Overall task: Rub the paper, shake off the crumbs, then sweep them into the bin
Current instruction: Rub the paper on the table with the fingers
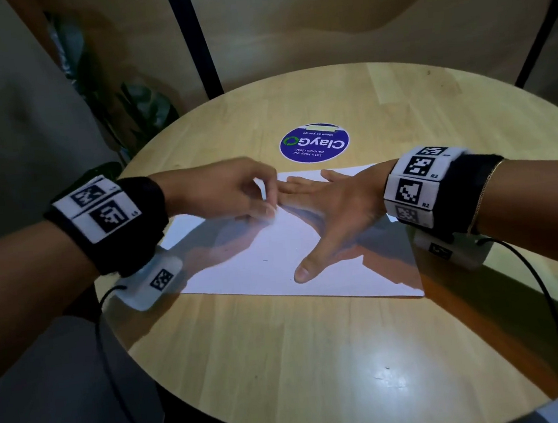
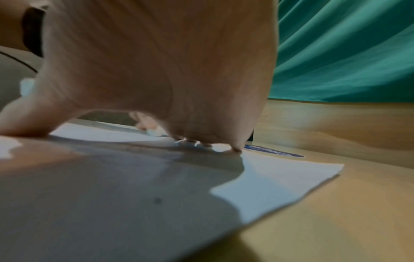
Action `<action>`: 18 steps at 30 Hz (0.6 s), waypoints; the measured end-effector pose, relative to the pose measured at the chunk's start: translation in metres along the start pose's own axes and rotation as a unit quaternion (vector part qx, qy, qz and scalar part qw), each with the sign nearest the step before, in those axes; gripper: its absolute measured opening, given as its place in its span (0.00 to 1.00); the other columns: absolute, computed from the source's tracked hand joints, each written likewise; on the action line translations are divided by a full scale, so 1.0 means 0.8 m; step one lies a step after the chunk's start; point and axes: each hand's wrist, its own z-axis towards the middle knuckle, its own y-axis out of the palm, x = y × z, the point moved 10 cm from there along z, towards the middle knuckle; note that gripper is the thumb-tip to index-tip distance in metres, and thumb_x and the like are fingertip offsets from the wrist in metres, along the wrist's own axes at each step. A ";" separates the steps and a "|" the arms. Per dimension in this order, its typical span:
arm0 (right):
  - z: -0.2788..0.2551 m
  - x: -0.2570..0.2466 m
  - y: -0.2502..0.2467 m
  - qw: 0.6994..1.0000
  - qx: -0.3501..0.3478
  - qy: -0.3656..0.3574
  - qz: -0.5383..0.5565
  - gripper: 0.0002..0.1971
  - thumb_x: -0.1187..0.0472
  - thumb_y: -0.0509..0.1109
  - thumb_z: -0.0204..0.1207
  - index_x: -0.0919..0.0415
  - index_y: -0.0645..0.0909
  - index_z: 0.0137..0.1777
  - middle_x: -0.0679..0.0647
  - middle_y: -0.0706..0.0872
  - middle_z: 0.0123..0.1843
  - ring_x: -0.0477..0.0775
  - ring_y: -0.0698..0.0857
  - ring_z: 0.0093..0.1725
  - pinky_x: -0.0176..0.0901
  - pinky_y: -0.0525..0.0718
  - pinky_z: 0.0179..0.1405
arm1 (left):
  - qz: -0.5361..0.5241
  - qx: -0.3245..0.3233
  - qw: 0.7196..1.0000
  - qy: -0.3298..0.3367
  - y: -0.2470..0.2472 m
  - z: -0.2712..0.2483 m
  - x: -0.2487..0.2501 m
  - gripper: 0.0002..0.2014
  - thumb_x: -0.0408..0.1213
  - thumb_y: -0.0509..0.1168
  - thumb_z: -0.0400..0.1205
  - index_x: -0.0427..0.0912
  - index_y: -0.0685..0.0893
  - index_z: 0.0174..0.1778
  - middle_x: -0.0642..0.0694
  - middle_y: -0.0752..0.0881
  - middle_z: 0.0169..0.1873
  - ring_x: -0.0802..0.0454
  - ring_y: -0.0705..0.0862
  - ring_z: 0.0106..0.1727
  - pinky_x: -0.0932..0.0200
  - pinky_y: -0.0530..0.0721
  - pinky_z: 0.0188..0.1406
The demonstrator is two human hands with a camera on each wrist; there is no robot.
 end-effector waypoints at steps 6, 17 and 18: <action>-0.007 -0.006 -0.005 0.999 0.016 -0.002 0.030 0.54 0.18 0.76 0.63 0.31 0.58 0.87 0.33 0.34 0.93 0.34 0.27 0.88 0.62 0.26 0.88 | -0.031 -0.063 0.998 0.000 0.034 0.002 0.023 0.07 0.30 0.77 0.86 0.35 0.84 0.48 0.43 0.93 0.33 0.50 0.87 0.33 0.57 0.86 0.39; -0.004 -0.001 -0.003 1.000 0.004 0.019 0.006 0.73 0.13 0.73 0.57 0.35 0.31 0.92 0.34 0.28 0.92 0.39 0.26 0.89 0.60 0.28 0.89 | -0.001 0.027 0.999 -0.021 -0.001 0.015 0.013 0.07 0.34 0.76 0.86 0.34 0.86 0.49 0.46 0.94 0.32 0.53 0.87 0.32 0.52 0.88 0.44; -0.004 -0.002 -0.003 1.000 0.003 0.020 0.004 0.74 0.13 0.73 0.58 0.36 0.28 0.91 0.34 0.27 0.92 0.38 0.26 0.89 0.60 0.28 0.89 | 0.008 0.049 0.998 -0.026 -0.009 0.015 0.009 0.07 0.35 0.76 0.86 0.37 0.85 0.48 0.46 0.95 0.33 0.53 0.88 0.32 0.50 0.88 0.46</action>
